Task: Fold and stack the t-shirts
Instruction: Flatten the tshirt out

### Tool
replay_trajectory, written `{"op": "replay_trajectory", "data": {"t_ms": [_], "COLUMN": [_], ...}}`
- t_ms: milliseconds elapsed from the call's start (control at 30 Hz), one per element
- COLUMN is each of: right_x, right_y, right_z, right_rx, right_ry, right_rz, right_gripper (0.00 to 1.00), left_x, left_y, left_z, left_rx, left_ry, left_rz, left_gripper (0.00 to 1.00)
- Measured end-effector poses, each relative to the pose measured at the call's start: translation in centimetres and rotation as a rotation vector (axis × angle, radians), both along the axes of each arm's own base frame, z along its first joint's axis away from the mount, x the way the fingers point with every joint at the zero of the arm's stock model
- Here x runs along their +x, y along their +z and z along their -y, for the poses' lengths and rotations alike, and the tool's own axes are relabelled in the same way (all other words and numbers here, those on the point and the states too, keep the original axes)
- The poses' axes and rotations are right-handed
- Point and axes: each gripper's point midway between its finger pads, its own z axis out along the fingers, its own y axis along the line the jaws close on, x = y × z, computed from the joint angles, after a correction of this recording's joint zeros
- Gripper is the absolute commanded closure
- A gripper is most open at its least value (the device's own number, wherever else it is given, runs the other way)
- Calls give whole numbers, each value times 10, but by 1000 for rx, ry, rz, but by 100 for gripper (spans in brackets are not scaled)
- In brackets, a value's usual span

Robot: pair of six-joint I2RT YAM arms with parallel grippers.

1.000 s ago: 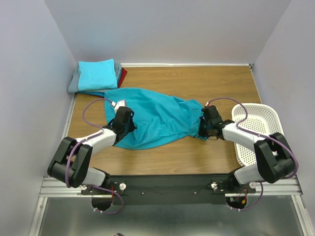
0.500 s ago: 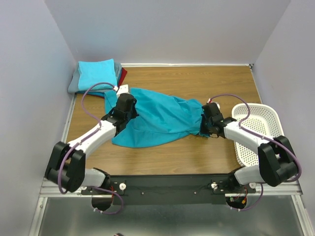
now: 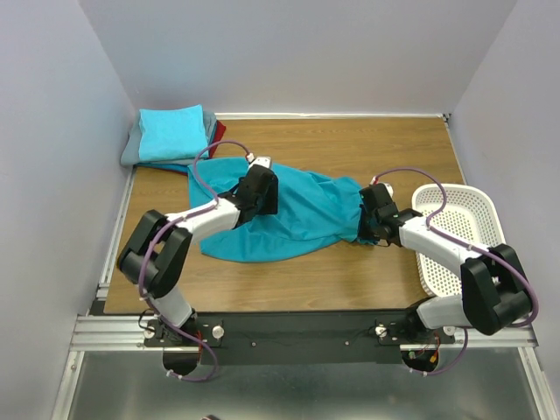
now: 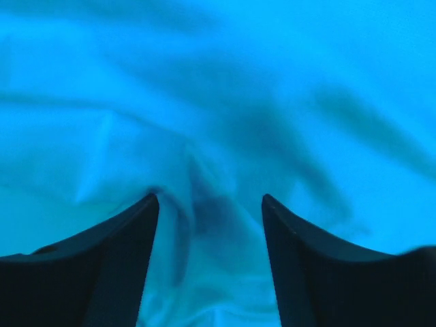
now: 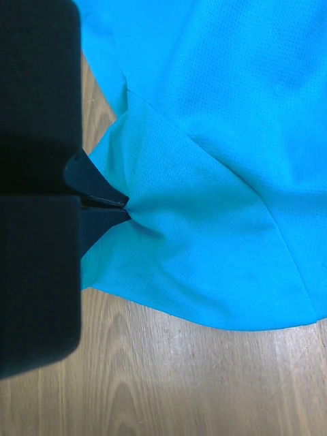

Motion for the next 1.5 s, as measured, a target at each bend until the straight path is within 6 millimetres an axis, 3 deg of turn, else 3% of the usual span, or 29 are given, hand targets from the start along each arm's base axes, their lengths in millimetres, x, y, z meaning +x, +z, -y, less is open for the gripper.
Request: {"op": "replay_trajectory", "data": {"t_ms": [167,267,500,833,1000,1033,1133,1500], "right_x": [-1,-1,-1,-1,-1,-1,-1,0], "right_y": [0,0,0,0,0,0,0,2], "right_z": [1,1,1,1,2,2,2,2], "right_rx": [-6,-6,-9,-10,-9,-9,-9,-8], "right_ry": [-2,-2,3,4,3,3,3,3], "right_rz": [-4,-3,-3,-3,-3,-2,-2,1], "right_gripper": [99,100,100,100,100,100,100,100], "left_x": [-24,-34,-35,-21,-18,-18,-18,-23], "left_y": [23,30,-4,-29,-33,-33,-33,-37], "left_z": [-22,-38,-71,-66,-65,-65,-65,-67], "left_rx": [-21,-38,3,27,29,28,26,22], "left_ry": [15,38,115,117,117,118,122,128], "left_rz": [60,85,14,-28,-32,-32,-32,-35], "left_gripper": [26,32,44,57,57,63,69,68]}}
